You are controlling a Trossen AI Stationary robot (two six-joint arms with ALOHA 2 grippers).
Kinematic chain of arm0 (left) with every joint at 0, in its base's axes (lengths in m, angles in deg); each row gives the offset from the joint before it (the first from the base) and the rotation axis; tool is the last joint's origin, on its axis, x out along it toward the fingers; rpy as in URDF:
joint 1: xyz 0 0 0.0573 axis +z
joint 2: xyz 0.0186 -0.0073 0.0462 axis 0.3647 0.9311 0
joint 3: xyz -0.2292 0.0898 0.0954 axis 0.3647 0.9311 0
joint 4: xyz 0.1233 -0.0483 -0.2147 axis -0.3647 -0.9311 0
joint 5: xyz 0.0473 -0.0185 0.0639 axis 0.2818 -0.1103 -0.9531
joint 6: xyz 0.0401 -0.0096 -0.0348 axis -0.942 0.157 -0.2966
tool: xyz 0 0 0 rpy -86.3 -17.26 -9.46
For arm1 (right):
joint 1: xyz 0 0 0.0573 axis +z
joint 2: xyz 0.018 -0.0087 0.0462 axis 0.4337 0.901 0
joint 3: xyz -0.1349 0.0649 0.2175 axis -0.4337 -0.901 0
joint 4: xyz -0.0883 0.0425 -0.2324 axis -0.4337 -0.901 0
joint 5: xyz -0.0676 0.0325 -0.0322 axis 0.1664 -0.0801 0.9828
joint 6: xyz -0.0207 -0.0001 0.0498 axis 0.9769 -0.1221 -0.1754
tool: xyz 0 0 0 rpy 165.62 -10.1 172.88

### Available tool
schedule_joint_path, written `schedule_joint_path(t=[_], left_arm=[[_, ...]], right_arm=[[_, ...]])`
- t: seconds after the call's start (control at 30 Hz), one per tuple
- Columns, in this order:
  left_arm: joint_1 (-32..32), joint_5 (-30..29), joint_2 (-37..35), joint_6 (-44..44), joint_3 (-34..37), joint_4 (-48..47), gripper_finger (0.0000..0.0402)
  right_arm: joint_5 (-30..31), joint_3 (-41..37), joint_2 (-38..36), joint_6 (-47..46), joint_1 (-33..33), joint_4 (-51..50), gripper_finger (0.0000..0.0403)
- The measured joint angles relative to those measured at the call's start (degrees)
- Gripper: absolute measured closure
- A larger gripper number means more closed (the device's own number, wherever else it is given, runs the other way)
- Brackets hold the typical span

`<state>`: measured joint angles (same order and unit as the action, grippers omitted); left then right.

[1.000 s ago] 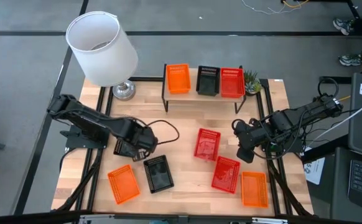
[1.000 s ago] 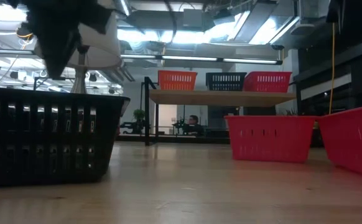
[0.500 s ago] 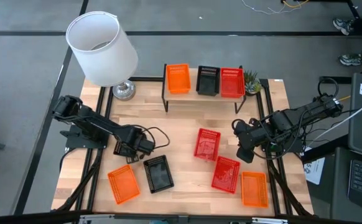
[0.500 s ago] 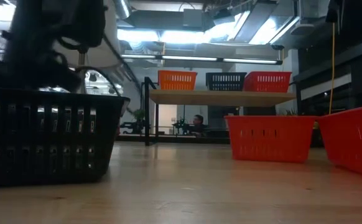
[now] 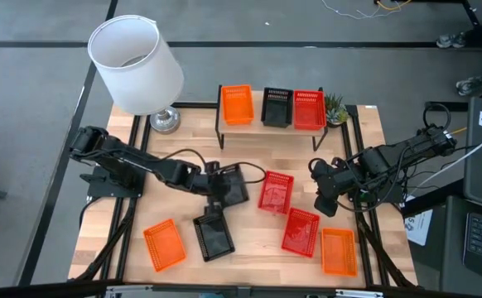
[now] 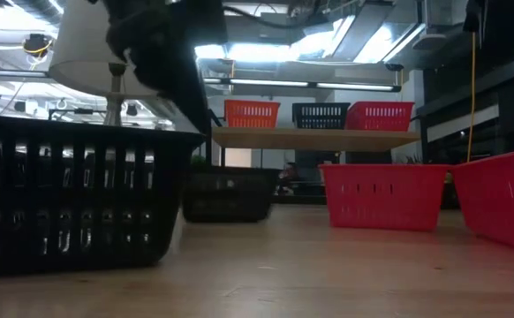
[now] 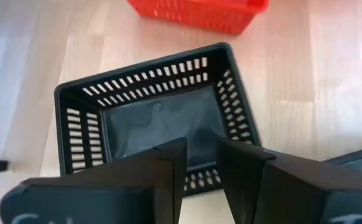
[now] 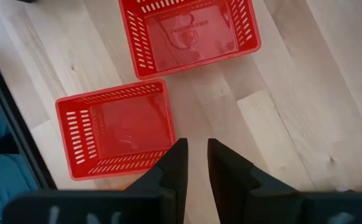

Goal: Stack baskets on shelf by color
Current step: Move the left black basket to the middle of the table, then stack the top red basket on the other red basket on the shelf

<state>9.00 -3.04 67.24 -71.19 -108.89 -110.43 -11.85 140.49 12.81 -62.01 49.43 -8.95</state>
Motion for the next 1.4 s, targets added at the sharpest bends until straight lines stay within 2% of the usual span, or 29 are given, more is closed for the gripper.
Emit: schedule_joint_path(t=[0.27, 0.43, 0.53, 0.63, 0.87, 1.13, 1.27, 1.4], left_arm=[[-4.67, 0.14, -0.43, -0.06, -4.28, -11.23, 0.0325], [-6.26, -1.32, -0.81, -0.08, -4.96, -13.74, 0.0325], [-6.38, -1.73, -0.81, -1.3, -4.96, -15.0, 0.0325], [-6.11, -1.73, -0.81, -4.15, -4.94, -16.03, 0.0325], [-4.08, -2.82, -5.1, -5.28, -4.92, -17.98, 0.0325], [-1.65, -1.0, -6.14, -9.76, -4.83, -15.56, 0.0325], [0.1, -1.14, -6.49, -11.72, -4.77, -19.36, 0.0325], [0.77, -1.16, -11.23, -5.53, -4.85, -26.98, 0.0325]], right_arm=[[0.06, 0.0, 0.01, 1.36, -0.01, 4.74, 0.0341], [0.27, 0.0, 0.02, 9.57, 0.0, 13.27, 0.0341], [4.38, 0.0, 0.1, 12.56, 0.01, 17.56, 0.0341], [10.13, 0.04, 1.15, 9.52, -0.15, 20.2, 0.0341], [5.86, 0.03, 6.46, 8.17, -0.63, 20.44, 0.0341], [5.46, 0.02, 12.86, 13.84, -0.61, 17.55, 0.0341], [4.44, 0.02, 15.41, 12.29, -0.61, 17.54, 0.0341], [1.86, 0.02, 17.58, 10.66, -0.41, 17.61, 0.0341]])
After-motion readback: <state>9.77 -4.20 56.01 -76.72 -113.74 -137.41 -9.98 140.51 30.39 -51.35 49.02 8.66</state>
